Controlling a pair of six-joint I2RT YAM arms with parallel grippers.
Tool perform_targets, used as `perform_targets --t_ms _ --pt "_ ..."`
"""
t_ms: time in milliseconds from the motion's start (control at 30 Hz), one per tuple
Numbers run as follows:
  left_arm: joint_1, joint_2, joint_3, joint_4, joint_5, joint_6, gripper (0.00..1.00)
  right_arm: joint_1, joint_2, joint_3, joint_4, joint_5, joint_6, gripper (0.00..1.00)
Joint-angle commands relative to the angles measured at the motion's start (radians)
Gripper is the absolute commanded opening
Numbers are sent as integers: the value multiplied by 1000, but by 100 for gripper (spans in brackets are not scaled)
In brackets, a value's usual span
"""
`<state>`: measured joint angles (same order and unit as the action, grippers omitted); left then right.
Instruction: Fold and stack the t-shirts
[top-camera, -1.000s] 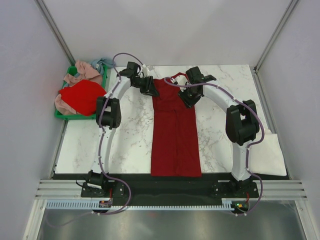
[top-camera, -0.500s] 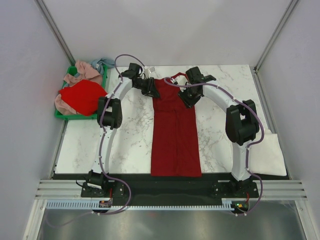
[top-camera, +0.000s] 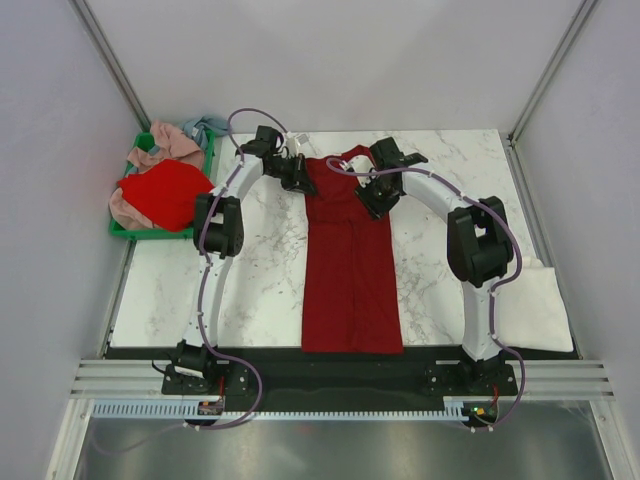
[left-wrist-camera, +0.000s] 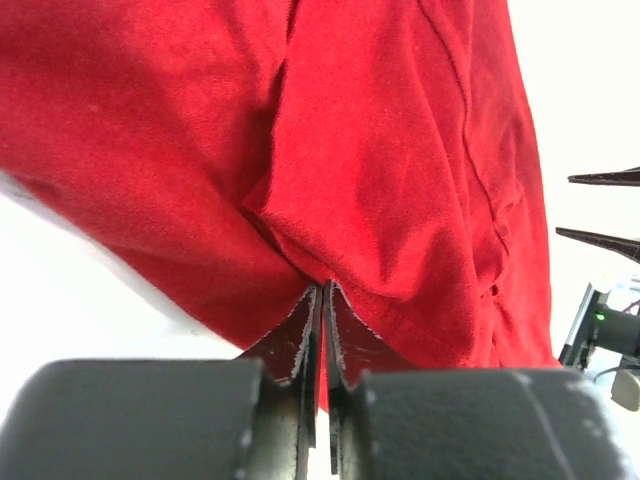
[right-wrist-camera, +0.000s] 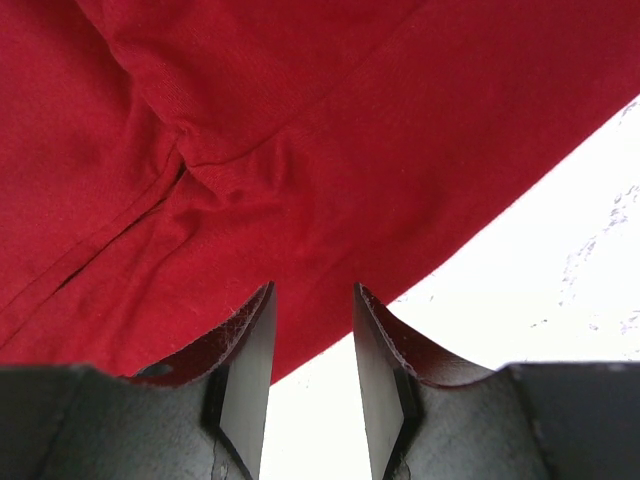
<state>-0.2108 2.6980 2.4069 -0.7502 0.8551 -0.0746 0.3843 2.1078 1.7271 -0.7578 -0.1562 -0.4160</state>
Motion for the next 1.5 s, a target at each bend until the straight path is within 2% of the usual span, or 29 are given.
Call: perform_targets --t_ms 0,100,500,900,1000,1033,1167,1267,1467 --pt "4 -69 14 22 -10 -2 6 4 9 32 21 1 -6 44" --pt "7 -83 15 20 -16 4 2 5 8 32 23 0 -4 44" --pt "37 -168 14 -5 -53 50 2 5 9 20 44 0 0 44" --pt "48 -170 11 -26 -122 73 2 5 20 31 55 -8 9 44" --pt "50 -171 24 -28 -210 73 15 5 21 29 55 -9 13 44" --pt "50 -178 27 -29 -237 73 24 5 18 31 55 -9 13 44" --pt "60 -239 6 -49 -352 73 39 5 -6 16 55 -2 5 44" --pt "64 -312 -52 -67 -349 108 42 4 -37 -7 61 3 -1 44" --pt "59 -490 -313 -70 -145 192 38 4 -115 -58 74 -5 5 44"
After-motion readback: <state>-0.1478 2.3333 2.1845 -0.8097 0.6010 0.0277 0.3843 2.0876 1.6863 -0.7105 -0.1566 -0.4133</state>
